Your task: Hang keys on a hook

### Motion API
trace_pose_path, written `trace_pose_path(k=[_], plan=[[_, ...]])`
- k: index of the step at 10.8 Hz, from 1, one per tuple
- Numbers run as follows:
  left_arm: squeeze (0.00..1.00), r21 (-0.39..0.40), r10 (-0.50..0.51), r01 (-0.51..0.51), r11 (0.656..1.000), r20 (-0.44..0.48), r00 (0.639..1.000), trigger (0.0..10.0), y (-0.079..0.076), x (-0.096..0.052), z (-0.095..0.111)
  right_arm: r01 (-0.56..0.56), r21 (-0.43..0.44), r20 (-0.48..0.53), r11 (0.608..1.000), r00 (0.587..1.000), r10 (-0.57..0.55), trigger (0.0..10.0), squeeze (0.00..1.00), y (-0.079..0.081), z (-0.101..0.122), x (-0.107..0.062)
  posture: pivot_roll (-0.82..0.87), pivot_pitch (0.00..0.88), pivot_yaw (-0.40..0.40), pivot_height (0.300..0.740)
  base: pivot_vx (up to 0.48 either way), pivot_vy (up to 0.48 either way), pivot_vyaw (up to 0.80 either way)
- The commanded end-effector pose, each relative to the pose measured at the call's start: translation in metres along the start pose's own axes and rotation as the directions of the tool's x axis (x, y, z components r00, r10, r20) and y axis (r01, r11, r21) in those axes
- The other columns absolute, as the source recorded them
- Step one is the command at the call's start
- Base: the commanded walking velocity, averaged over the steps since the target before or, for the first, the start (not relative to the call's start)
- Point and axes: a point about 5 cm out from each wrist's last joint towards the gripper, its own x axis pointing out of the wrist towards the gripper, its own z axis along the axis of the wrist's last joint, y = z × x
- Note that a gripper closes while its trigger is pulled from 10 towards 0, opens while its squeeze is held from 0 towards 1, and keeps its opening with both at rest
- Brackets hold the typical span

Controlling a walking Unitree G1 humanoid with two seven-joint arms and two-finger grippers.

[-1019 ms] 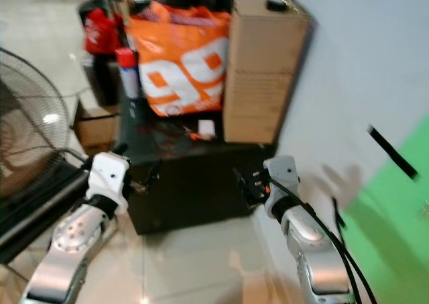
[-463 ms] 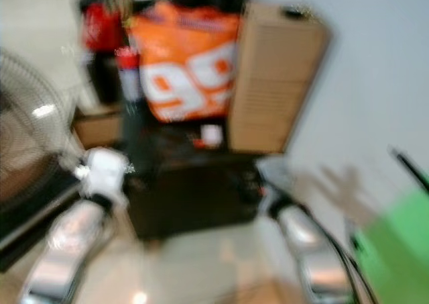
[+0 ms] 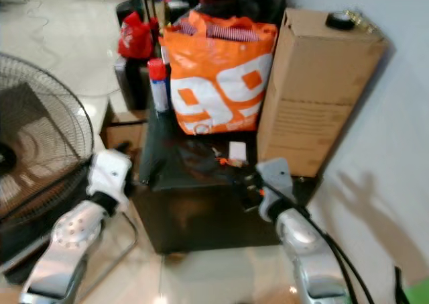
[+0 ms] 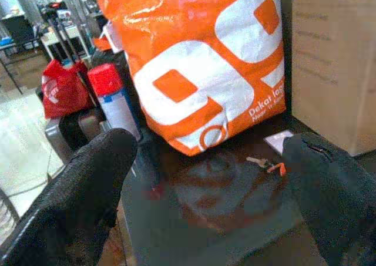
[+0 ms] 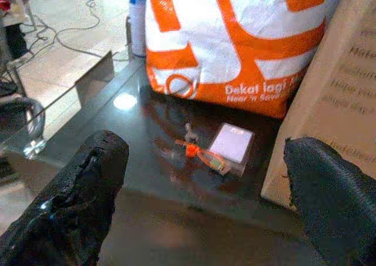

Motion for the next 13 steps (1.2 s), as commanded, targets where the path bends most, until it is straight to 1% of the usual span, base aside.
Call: trace_pose_path(k=[1, 3, 5, 9, 13], plan=[[0.00, 0.012, 0.018, -0.018, 1.000, -0.005, 1.000, 10.0, 0.0080, -0.0015, -0.0007, -0.012, -0.005, 0.026, 1.000, 1.000, 0.012, 10.0, 1.00, 0.0037, 0.0055, 0.0008, -0.02, 0.000, 0.007, 0.740, 0.371, 0.000, 0.00], [0.00, 0.011, 0.014, -0.014, 1.000, -0.003, 1.000, 10.0, 0.0065, -0.0021, -0.0006, -0.018, -0.012, 0.023, 1.000, 1.000, 0.018, 10.0, 1.00, 0.0023, 0.0051, 0.0002, -0.01, 0.000, -0.008, 0.740, 0.364, 0.000, 0.00], [0.00, 0.010, 0.017, -0.017, 1.000, -0.005, 1.000, 10.0, 0.0073, -0.0057, -0.0016, -0.035, -0.027, 0.017, 0.999, 0.999, 0.035, 10.0, 1.00, 0.0020, 0.0047, 0.0020, 0.00, 0.000, -0.020, 0.740, 0.366, 0.000, 0.00], [0.00, 0.010, 0.017, -0.016, 1.000, -0.009, 1.000, 10.0, 0.0065, -0.0075, -0.0024, -0.063, -0.042, 0.002, 0.997, 0.998, 0.063, 10.0, 1.00, 0.0020, 0.0026, 0.0018, -0.01, 0.000, -0.025, 0.740, 0.363, 0.000, 0.00], [0.00, 0.017, -0.011, 0.012, 1.000, -0.024, 1.000, 10.0, 0.0038, -0.0092, -0.0052, -0.083, -0.051, -0.025, 0.995, 0.996, 0.082, 10.0, 1.00, 0.0016, 0.0009, 0.0014, -0.01, 0.000, -0.029, 0.740, 0.351, 0.000, 0.00]])
